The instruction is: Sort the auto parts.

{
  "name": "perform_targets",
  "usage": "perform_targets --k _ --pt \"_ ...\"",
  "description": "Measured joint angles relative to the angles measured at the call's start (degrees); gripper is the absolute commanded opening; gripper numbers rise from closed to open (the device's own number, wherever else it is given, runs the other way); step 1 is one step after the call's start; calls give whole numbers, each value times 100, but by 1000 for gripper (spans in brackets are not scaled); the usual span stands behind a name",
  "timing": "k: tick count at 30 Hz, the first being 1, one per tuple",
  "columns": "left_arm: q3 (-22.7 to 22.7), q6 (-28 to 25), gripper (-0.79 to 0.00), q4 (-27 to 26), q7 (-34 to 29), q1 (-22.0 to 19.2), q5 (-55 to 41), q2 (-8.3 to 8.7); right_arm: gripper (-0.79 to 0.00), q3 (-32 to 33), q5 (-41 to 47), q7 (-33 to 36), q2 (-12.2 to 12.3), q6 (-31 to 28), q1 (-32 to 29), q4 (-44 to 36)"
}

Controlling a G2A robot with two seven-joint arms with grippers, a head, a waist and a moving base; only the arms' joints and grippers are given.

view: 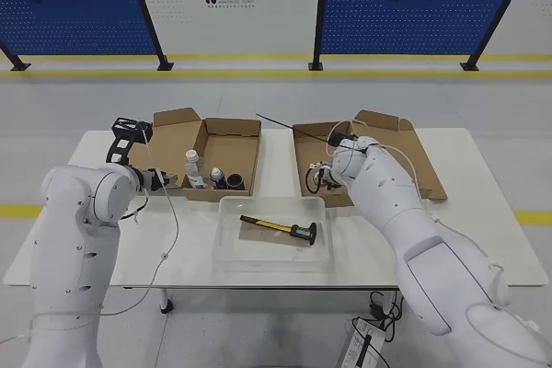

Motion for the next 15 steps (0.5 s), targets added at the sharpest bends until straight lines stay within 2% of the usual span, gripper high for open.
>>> perform_targets --k 9,15 --pt "0 0 0 0 0 0 0 0 -776 -10 -33 29 -33 18 -29 92" --pt "0 0 0 0 0 0 0 0 -730 -18 -67 62 -48 36 -39 111"
